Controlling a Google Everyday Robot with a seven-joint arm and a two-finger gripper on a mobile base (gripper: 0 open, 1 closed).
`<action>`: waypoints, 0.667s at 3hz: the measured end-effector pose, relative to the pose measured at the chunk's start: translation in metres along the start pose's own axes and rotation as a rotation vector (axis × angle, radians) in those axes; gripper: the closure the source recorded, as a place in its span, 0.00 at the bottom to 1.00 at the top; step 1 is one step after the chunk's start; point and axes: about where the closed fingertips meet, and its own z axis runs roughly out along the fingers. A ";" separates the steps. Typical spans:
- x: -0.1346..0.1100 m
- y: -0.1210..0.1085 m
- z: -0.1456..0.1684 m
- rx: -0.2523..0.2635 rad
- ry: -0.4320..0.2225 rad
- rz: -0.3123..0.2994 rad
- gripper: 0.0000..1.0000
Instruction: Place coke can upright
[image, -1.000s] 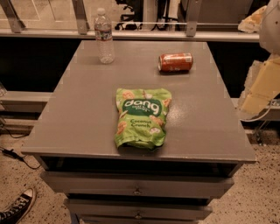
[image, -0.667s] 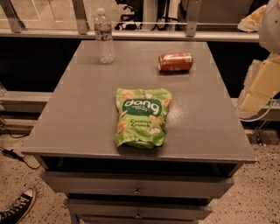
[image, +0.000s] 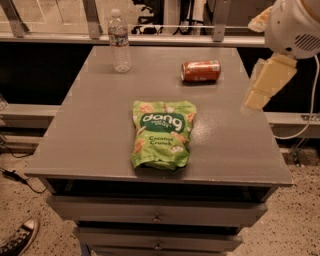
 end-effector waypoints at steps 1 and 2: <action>-0.010 -0.034 0.038 0.025 -0.049 0.032 0.00; -0.020 -0.068 0.077 0.055 -0.091 0.065 0.00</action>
Offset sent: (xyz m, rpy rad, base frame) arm 0.1683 0.0280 -0.0539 0.1712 -0.1060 -0.0684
